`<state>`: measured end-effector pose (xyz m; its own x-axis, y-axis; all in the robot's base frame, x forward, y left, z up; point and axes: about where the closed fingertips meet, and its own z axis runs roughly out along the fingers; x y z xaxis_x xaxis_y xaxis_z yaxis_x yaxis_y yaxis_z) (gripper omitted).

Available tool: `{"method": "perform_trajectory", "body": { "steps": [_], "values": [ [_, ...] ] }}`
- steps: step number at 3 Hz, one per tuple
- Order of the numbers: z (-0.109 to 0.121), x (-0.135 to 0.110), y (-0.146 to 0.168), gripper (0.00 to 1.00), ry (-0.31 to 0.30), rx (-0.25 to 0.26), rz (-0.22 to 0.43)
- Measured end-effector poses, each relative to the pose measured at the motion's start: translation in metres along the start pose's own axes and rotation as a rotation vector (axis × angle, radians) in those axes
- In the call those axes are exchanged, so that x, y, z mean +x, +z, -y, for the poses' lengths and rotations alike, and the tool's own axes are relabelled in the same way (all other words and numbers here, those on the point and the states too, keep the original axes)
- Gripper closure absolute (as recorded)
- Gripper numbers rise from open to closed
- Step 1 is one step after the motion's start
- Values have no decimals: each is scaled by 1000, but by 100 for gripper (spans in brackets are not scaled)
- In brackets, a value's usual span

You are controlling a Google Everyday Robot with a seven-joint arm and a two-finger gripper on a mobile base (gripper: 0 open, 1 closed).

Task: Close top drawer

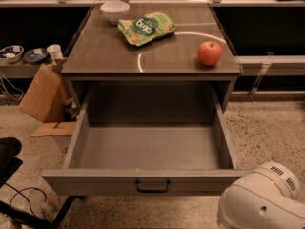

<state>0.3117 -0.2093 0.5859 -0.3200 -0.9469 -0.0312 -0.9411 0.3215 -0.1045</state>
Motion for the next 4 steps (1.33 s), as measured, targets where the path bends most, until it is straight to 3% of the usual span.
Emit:
{"method": "perform_trajectory", "body": {
  "steps": [1,3,4],
  "values": [
    [22,4,17,100,-5,84,-18],
    [80,-9,-1,100,-12,302,-11],
    [96,-21,-9,100,-14,351,23]
  ]
}}
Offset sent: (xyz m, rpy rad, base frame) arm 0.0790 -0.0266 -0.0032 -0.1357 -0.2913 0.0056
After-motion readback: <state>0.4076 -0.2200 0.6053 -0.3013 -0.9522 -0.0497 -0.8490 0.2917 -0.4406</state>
